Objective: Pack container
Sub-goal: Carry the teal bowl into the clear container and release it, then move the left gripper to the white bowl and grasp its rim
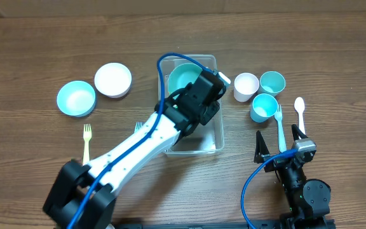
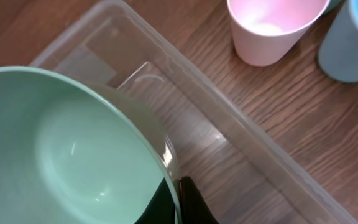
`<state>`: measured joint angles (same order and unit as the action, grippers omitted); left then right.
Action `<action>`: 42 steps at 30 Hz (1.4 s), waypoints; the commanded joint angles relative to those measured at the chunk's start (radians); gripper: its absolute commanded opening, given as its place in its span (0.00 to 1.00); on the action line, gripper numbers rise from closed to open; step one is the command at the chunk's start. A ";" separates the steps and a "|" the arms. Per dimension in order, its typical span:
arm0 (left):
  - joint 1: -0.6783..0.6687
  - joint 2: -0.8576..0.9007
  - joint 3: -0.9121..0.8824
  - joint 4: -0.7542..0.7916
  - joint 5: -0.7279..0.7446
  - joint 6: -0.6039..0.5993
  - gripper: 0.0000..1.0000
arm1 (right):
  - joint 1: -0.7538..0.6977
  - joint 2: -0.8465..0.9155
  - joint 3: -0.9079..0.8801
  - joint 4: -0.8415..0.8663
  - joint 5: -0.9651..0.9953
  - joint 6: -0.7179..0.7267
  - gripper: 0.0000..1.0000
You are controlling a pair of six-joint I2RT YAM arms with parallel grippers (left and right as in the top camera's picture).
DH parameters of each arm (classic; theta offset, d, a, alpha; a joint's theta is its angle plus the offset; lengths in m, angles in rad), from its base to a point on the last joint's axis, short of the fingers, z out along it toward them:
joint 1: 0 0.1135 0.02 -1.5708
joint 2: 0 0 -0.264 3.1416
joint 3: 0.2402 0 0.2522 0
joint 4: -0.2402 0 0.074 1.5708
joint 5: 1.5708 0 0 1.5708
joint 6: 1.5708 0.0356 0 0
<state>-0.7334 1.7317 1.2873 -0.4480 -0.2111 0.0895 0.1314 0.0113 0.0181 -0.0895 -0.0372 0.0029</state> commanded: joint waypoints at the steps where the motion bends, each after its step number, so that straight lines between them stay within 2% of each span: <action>1: 0.002 0.063 0.010 0.027 -0.047 0.038 0.04 | -0.004 -0.006 -0.010 0.009 -0.002 -0.004 1.00; 8: 0.069 0.176 0.010 0.074 -0.069 0.039 0.04 | -0.004 -0.006 -0.010 0.009 -0.002 -0.004 1.00; 14: 0.085 0.192 0.010 0.144 -0.051 0.091 0.04 | -0.004 -0.006 -0.010 0.009 -0.002 -0.004 1.00; 16: 0.085 0.192 0.010 0.155 -0.051 0.091 0.07 | -0.004 -0.006 -0.010 0.009 -0.002 -0.004 1.00; 18: 0.085 0.192 0.010 0.155 -0.051 0.090 0.24 | -0.004 -0.006 -0.010 0.009 -0.002 -0.004 1.00; 20: 0.085 0.192 0.011 0.156 -0.051 0.090 0.48 | -0.004 -0.006 -0.010 0.009 -0.002 -0.004 1.00; 22: 0.085 0.192 0.011 0.158 -0.051 0.089 0.57 | -0.004 -0.006 -0.010 0.009 -0.002 -0.004 1.00; 24: 0.085 0.183 0.025 0.155 -0.066 0.057 0.60 | -0.004 -0.006 -0.010 0.009 -0.002 -0.004 1.00; 26: 0.085 0.140 0.098 0.085 -0.107 0.000 0.64 | -0.004 -0.006 -0.010 0.009 -0.002 -0.004 1.00; 27: 0.086 0.109 0.146 0.037 -0.146 -0.026 0.77 | -0.004 -0.006 -0.010 0.009 -0.002 -0.004 1.00; 29: 0.091 0.033 0.254 -0.127 -0.265 -0.084 0.78 | -0.004 -0.006 -0.010 0.009 -0.002 -0.004 1.00; 31: 0.122 -0.037 0.333 -0.284 -0.320 -0.137 0.79 | -0.004 -0.006 -0.010 0.009 -0.002 -0.004 1.00; 34: 0.228 -0.122 0.359 -0.443 -0.255 -0.183 0.79 | -0.004 -0.006 -0.010 0.009 -0.002 -0.004 1.00; 35: 0.316 -0.137 0.359 -0.526 -0.170 -0.196 0.79 | -0.004 -0.006 -0.010 0.009 -0.002 -0.004 1.00; 36: 0.390 -0.132 0.349 -0.571 -0.070 -0.195 0.74 | -0.004 -0.006 -0.010 0.009 -0.002 -0.004 1.00; 38: 0.492 -0.123 0.286 -0.558 0.043 -0.156 0.67 | -0.004 -0.006 -0.010 0.009 -0.002 -0.004 1.00; 39: 0.525 -0.117 0.246 -0.527 0.056 -0.125 0.67 | -0.004 -0.006 -0.010 0.009 -0.002 -0.004 1.00; 42: 0.573 -0.078 0.079 -0.340 0.056 -0.001 0.74 | -0.004 -0.006 -0.010 0.009 -0.002 -0.004 1.00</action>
<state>-0.1726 1.6188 1.4723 -0.8871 -0.2207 -0.0296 0.1314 0.0113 0.0181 -0.0895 -0.0372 0.0025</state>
